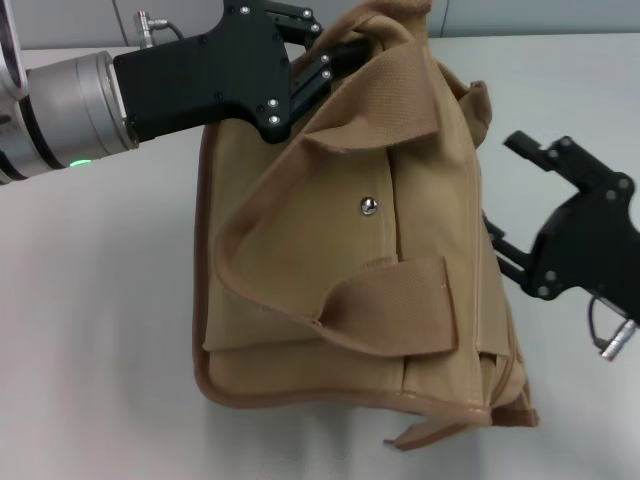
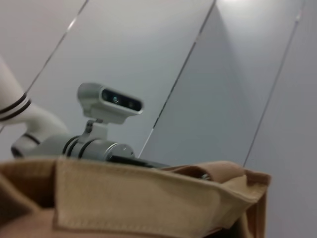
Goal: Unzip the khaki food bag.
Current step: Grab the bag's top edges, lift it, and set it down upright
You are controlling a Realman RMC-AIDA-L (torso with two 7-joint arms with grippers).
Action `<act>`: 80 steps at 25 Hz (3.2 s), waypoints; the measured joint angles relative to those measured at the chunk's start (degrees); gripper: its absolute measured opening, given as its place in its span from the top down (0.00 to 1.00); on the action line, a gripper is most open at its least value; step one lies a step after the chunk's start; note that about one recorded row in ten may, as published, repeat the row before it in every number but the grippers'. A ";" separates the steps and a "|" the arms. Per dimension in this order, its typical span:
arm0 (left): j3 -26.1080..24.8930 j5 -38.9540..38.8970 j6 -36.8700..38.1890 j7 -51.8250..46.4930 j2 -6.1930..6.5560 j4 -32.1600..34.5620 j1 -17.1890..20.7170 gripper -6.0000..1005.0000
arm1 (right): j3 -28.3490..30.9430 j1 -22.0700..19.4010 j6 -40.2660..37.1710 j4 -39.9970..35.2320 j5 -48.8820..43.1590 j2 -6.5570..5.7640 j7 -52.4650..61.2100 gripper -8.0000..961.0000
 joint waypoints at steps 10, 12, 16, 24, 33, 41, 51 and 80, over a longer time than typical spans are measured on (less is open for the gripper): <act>0.60 -0.07 -0.08 -0.02 -0.01 -0.15 -0.26 0.93 | 0.39 5.75 -0.40 9.78 2.58 -0.01 -18.63 0.31; 0.60 -0.08 -0.08 -0.14 -0.01 -0.19 -0.36 0.93 | 0.39 6.54 -0.43 10.55 2.58 -0.01 -20.02 0.32; 0.62 -0.15 -0.09 -0.29 -0.01 -0.22 -0.37 0.93 | 0.38 7.32 -0.46 11.62 2.58 -0.01 -22.12 0.34; 0.84 -0.15 -0.17 -0.41 -0.01 -0.22 -0.55 0.92 | -0.03 7.90 -0.66 14.56 2.01 -0.01 -26.60 0.37; 1.20 -0.19 -0.18 -0.40 -0.01 -0.22 -0.72 0.92 | 0.38 10.45 -0.47 16.98 1.96 -0.01 -29.40 0.53; 1.29 -0.24 -0.18 -0.38 -0.01 -0.22 -0.72 0.92 | 0.26 11.56 1.51 17.38 1.90 -0.01 -29.07 0.56; 1.31 -0.25 -0.17 -0.35 -0.01 -0.22 -1.06 0.91 | 0.23 11.79 1.34 17.42 1.90 -0.01 -28.53 0.88; 3.43 -1.11 -3.09 -0.01 -0.01 -0.24 -2.24 0.91 | 3.97 3.42 -6.95 18.39 2.34 0.02 -22.87 0.91</act>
